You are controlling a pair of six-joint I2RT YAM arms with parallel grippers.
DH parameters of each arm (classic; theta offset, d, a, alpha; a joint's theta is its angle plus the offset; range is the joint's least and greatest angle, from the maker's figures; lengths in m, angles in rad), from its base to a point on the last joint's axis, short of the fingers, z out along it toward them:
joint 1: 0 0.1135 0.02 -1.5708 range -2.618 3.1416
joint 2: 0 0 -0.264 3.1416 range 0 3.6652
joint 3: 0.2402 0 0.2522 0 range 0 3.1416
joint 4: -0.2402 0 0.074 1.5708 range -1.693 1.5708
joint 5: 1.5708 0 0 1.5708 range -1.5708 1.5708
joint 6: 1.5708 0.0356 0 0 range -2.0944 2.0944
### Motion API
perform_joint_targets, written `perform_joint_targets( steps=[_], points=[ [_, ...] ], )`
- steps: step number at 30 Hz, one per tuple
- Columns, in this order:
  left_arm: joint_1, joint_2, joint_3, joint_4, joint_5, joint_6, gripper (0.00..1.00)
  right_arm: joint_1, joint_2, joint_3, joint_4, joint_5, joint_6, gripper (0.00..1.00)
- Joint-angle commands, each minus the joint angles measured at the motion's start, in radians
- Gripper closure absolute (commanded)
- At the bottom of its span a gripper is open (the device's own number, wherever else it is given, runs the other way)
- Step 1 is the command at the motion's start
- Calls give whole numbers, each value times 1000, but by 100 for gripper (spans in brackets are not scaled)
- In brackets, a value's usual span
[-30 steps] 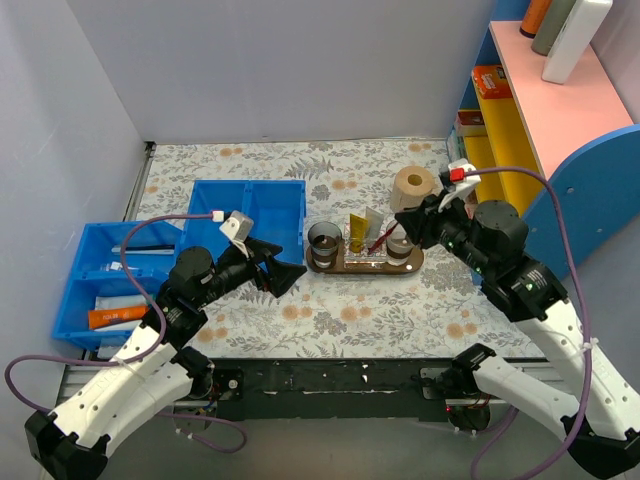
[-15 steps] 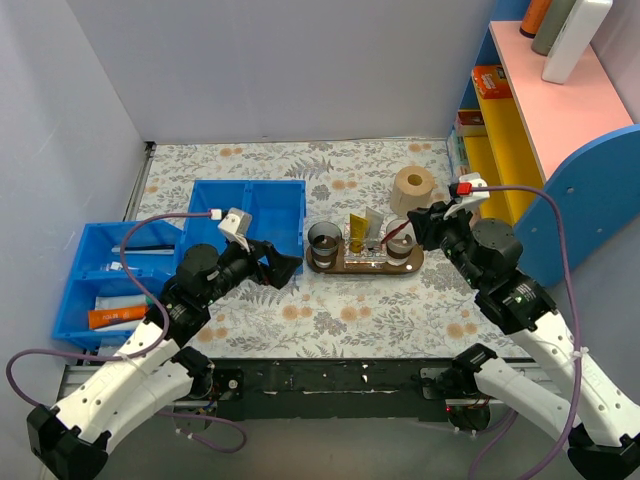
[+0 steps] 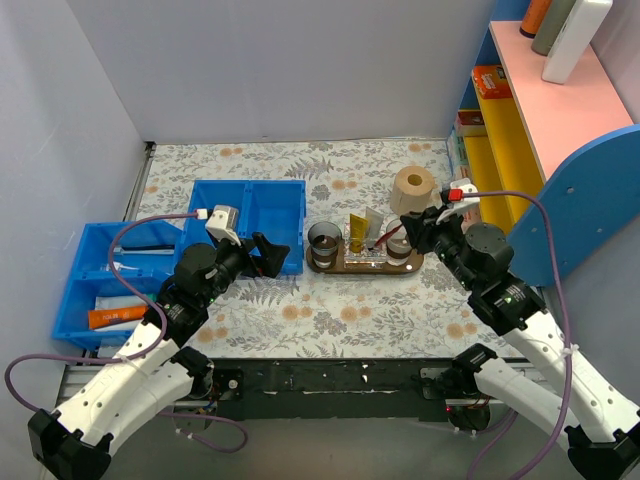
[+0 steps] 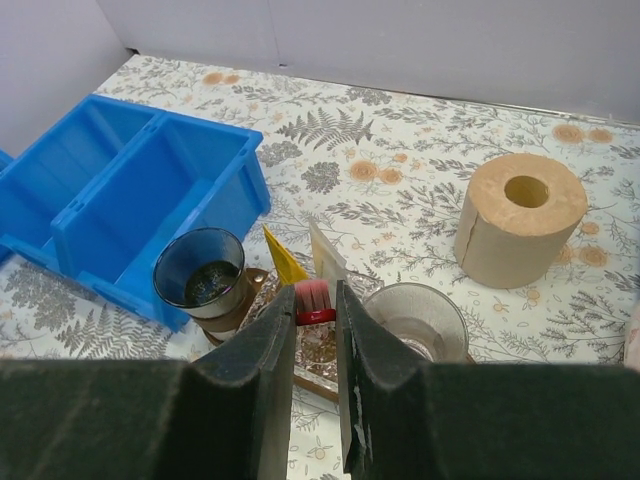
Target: Prepare toiletry sets of a toothbrush and toothpaste on the tray
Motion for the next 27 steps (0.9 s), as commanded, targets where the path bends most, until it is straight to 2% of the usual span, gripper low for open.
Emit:
perform_joint_targets(
  steps=[1,27],
  points=[
    [6,-14,31,-11,-22,0,2,1,-9,-18,97,-21,-19,99],
    [22,-18,24,-2,-21,3,2,1,-9,-241,312,-56,-47,99]
  ],
)
